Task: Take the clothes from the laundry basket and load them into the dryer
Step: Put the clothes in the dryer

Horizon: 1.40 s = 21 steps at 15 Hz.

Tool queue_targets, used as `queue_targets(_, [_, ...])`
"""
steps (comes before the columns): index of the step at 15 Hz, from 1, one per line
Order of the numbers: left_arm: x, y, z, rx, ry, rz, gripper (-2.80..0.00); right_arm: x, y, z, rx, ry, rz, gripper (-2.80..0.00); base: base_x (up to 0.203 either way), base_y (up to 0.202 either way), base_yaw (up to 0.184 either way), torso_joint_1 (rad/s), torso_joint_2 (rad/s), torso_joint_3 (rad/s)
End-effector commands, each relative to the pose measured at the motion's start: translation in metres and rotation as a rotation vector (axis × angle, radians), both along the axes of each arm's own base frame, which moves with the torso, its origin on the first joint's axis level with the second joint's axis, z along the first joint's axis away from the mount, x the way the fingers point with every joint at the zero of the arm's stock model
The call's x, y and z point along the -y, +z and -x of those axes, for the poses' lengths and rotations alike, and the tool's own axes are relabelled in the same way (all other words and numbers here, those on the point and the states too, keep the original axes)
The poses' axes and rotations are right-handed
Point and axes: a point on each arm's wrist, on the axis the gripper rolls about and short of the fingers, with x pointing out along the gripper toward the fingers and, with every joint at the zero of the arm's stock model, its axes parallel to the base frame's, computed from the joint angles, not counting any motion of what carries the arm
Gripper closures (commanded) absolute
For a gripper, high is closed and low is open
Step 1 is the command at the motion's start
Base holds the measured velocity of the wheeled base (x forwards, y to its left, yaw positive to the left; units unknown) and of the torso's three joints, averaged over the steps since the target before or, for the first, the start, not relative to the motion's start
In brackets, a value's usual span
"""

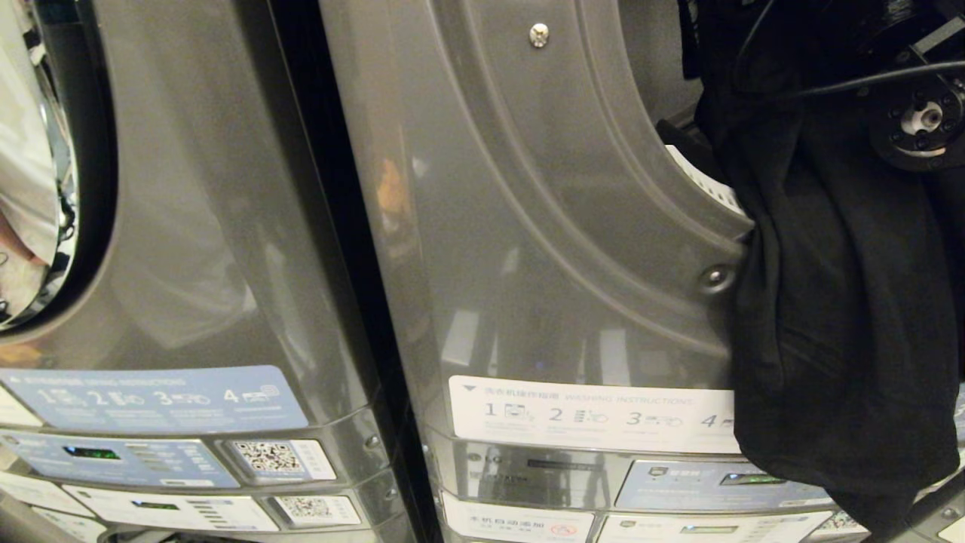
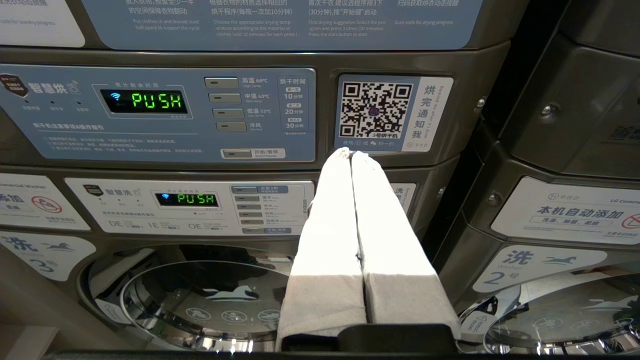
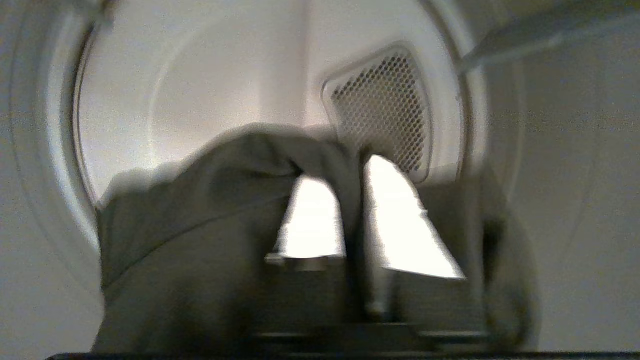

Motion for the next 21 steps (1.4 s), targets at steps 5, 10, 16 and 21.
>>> queue_targets(5, [0.0, 0.0, 0.0, 0.001, 0.0, 0.0, 0.0, 0.002, 0.0, 0.001, -0.037, 0.015, 0.008, -2.8, 0.0, 0.0, 0.0, 0.0, 0.0, 0.0])
queue_targets(10, [0.0, 0.0, 0.0, -0.001, 0.0, 0.0, 0.0, 0.014, 0.025, 0.053, -0.212, 0.108, -0.046, -2.8, 0.0, 0.0, 0.0, 0.0, 0.0, 0.0])
queue_targets(16, [0.0, 0.0, 0.0, 0.001, 0.0, 0.0, 0.0, 0.018, 0.056, 0.163, -0.309, 0.331, -0.16, -2.8, 0.0, 0.0, 0.0, 0.0, 0.0, 0.0])
queue_targets(21, [0.0, 0.0, 0.0, 0.001, 0.0, 0.0, 0.0, 0.034, 0.034, 0.218, -0.394, 0.358, -0.149, -2.8, 0.0, 0.0, 0.0, 0.0, 0.0, 0.0])
